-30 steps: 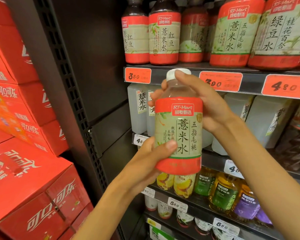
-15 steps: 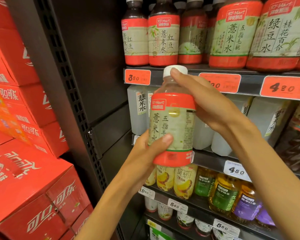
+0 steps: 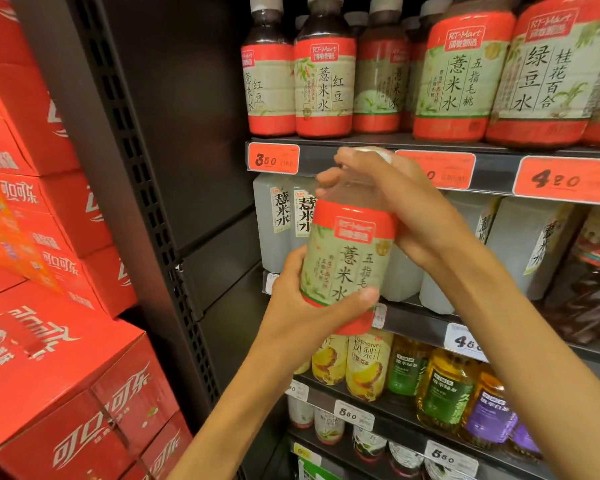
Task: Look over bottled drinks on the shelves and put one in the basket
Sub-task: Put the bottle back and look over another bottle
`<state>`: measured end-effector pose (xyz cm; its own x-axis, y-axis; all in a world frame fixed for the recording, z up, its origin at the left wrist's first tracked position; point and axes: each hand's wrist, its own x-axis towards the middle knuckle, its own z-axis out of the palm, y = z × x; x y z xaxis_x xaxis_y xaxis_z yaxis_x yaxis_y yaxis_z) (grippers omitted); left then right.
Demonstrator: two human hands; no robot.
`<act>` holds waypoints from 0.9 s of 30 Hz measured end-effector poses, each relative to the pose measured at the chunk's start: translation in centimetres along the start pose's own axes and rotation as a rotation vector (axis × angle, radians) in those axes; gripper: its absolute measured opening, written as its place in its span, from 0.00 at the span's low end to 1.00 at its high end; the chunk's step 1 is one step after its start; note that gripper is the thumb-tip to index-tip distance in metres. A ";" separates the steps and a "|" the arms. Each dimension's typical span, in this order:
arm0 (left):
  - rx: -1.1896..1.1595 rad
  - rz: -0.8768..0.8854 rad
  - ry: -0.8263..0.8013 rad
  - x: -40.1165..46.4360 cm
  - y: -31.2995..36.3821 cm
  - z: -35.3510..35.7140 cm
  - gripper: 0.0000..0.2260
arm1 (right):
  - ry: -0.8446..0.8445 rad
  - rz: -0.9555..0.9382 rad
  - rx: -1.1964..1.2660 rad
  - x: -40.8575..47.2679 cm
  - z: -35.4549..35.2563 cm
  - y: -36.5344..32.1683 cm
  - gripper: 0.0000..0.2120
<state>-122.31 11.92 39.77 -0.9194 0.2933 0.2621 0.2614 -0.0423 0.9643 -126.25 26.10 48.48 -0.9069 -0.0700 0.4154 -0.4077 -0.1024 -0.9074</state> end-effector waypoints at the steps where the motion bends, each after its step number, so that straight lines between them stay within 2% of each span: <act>1: 0.022 -0.009 0.000 0.2 -0.2 0.0 0.31 | 0.035 -0.009 -0.004 0.0 0.1 0.2 0.09; 5: -0.115 -0.065 -0.146 0.5 -0.5 -0.6 0.28 | 0.051 0.022 0.012 0.0 -0.3 0.3 0.10; 9: -0.423 -0.204 -0.342 0.9 -0.7 -1.2 0.34 | -0.087 0.051 0.219 0.0 -0.9 0.0 0.07; 11: -0.512 -0.243 -0.436 0.9 -0.9 -1.0 0.34 | -0.137 0.060 0.281 -0.1 -0.8 -0.1 0.08; 14: -0.471 -0.163 -0.357 0.8 -1.3 -0.7 0.32 | -0.109 0.036 0.242 -0.3 -0.7 -0.1 0.09; 17: -0.377 -0.110 -0.172 0.6 -1.3 -0.1 0.35 | -0.006 0.013 -0.002 -0.5 -0.3 0.3 0.10; 19: -0.346 -0.088 -0.114 0.4 -1.2 0.2 0.36 | 0.033 0.000 -0.095 -0.5 0.3 0.6 0.08; 24: -0.366 -0.065 -0.134 0.6 -0.7 -0.2 0.28 | 0.038 -0.026 -0.018 -0.3 0.5 0.3 0.11; 27: -0.404 -0.095 -0.192 0.7 -0.6 -0.4 0.29 | -0.032 -0.004 0.038 -0.1 0.2 0.4 0.13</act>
<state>-123.25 11.74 39.42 -0.8525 0.4843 0.1966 0.0079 -0.3642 0.9313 -126.31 25.85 48.07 -0.9014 -0.1007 0.4212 -0.4062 -0.1403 -0.9029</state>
